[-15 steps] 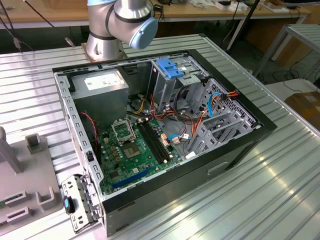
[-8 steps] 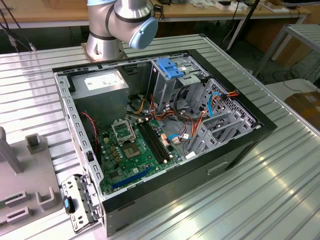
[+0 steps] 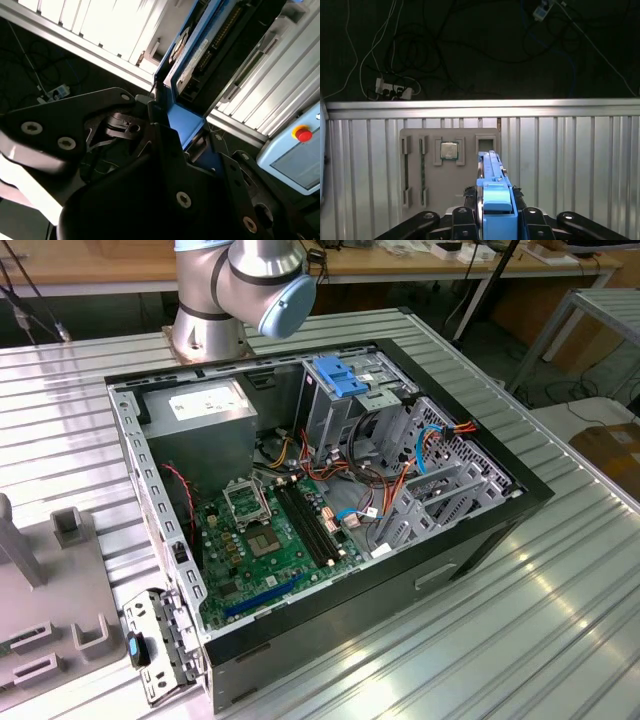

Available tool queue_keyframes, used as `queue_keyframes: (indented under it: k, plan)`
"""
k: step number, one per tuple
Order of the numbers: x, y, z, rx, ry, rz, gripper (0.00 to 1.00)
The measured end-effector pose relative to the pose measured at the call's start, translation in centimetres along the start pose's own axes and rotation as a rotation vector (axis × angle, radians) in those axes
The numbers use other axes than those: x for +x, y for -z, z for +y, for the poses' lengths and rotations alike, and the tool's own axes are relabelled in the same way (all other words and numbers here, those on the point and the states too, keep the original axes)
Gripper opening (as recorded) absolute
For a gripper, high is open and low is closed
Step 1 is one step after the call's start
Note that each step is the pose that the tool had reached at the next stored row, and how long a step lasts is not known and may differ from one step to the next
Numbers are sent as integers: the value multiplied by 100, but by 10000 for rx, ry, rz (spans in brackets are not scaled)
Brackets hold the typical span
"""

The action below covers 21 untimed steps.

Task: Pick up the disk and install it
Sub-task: 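Pick up the disk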

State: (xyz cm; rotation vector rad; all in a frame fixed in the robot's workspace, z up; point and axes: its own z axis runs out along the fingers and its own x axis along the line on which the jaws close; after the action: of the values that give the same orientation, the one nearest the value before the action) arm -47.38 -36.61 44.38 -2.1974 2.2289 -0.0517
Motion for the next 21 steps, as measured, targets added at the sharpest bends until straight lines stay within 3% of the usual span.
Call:
queue_keyframes:
  k: [2, 4, 9, 13, 15, 19, 21]
  plan:
    - [1, 43, -1, 1, 0, 0, 37]
    - [2, 135, -4, 1, -1, -1, 37]
    - [4, 250, -8, 1, 0, -1, 37]
    - [6, 437, -14, -1, 0, 1, 37]
    - [7, 481, -15, 0, 0, 0, 37]
    - [10, 644, -20, 2, 0, -1, 37]
    - [11, 686, -21, 1, 0, -1, 37]
